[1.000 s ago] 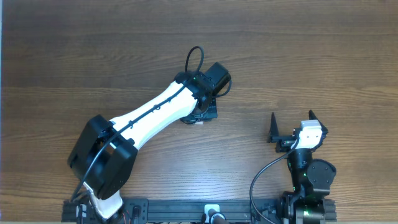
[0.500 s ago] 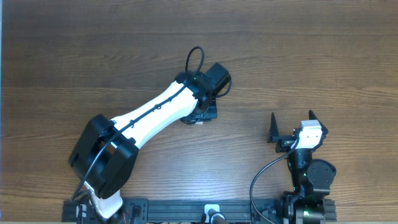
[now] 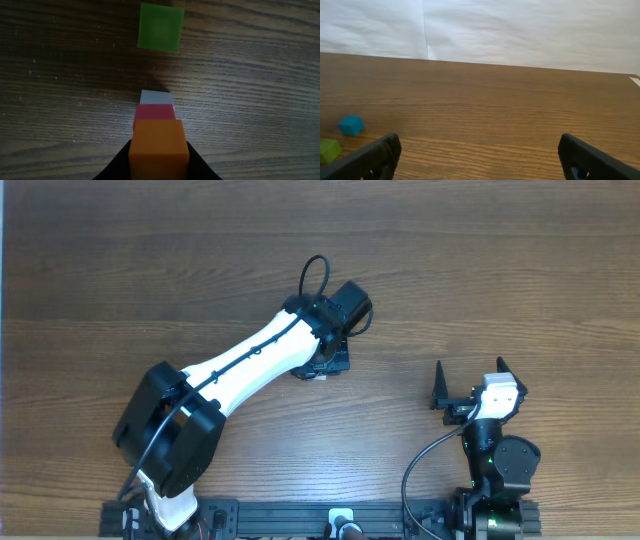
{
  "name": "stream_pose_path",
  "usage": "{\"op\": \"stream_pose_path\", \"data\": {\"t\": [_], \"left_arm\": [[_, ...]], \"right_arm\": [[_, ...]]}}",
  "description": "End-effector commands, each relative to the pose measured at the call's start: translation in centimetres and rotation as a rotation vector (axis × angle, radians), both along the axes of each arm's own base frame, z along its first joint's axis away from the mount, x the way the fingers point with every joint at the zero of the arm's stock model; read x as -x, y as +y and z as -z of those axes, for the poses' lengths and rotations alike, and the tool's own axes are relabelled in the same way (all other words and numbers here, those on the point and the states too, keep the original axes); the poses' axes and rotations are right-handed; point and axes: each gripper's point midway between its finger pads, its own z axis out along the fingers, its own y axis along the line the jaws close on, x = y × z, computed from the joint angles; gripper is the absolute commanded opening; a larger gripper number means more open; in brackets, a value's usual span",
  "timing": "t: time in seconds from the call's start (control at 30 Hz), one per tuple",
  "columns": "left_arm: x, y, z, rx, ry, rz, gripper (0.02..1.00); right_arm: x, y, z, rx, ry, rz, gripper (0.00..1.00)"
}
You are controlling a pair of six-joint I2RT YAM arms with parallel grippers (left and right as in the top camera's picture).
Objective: Stack Cubes
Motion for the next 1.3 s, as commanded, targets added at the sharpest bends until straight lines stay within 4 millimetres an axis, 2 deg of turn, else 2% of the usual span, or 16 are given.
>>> {"op": "stream_pose_path", "data": {"t": [0.03, 0.27, 0.37, 0.5, 0.63, 0.73, 0.87, 0.9, 0.97, 1.0, 1.03, 1.13, 1.17, 1.23, 1.27, 1.3], "left_arm": [[-0.5, 0.1, 0.6, -0.013, 0.005, 0.005, 0.343], [-0.5, 0.1, 0.6, -0.013, 0.006, 0.005, 0.461], [-0.5, 0.1, 0.6, -0.013, 0.005, 0.004, 0.575], [-1.3, 0.0, 0.2, 0.002, -0.026, -0.009, 0.991], [-4.8, 0.7, -1.5, 0.06, -0.128, -0.077, 0.998], [-8.7, 2.2, -3.8, 0.077, -0.248, -0.152, 0.998], [-14.2, 5.3, -8.5, 0.098, -0.472, -0.262, 0.996], [-15.1, 6.0, -9.7, 0.102, -0.518, -0.273, 0.996], [-16.6, 7.5, -13.5, 0.117, -0.64, -0.246, 0.993], [-16.9, 7.7, -14.8, 0.122, -0.677, -0.228, 0.989], [-17.2, 8.3, -17.0, 0.131, -0.734, -0.205, 0.987], [-16.9, 10.2, -23.2, 0.142, -0.889, -0.155, 0.985], [-16.6, 10.7, -24.5, 0.144, -0.919, -0.15, 0.976], [-13.9, 12.9, -31.4, 0.175, -1.066, -0.082, 0.939], [-12.9, 13.4, -33.0, 0.182, -1.103, -0.06, 0.925], [-11.1, 14.6, -36.0, 0.184, -1.176, -0.015, 0.912]], "right_arm": [[0.0, 0.1, 0.3, 0.004, 0.002, -0.003, 0.991], [0.0, 0.1, 0.3, 0.004, 0.002, -0.003, 0.991], [0.0, 0.1, 0.3, 0.004, 0.002, -0.003, 0.991], [0.0, 0.1, 0.3, 0.004, 0.002, -0.003, 0.993], [0.0, 0.1, 0.3, 0.004, 0.002, -0.003, 0.991], [0.0, 0.1, 0.3, 0.004, 0.002, -0.003, 0.991], [0.0, 0.1, 0.3, 0.004, 0.002, -0.003, 0.993], [0.0, 0.1, 0.3, 0.004, 0.002, -0.003, 0.993], [0.0, 0.1, 0.3, 0.004, 0.002, -0.003, 0.993], [0.0, 0.1, 0.3, 0.004, 0.002, -0.003, 0.991], [0.0, 0.1, 0.3, 0.004, 0.002, -0.003, 0.993], [0.0, 0.1, 0.3, 0.004, 0.002, -0.003, 0.991], [0.0, 0.1, 0.3, 0.004, 0.002, -0.003, 0.993], [0.0, 0.1, 0.3, 0.004, 0.002, -0.003, 0.991], [0.0, 0.1, 0.3, 0.004, 0.002, -0.003, 0.993], [0.0, 0.1, 0.3, 0.004, 0.002, -0.003, 0.991]]}}
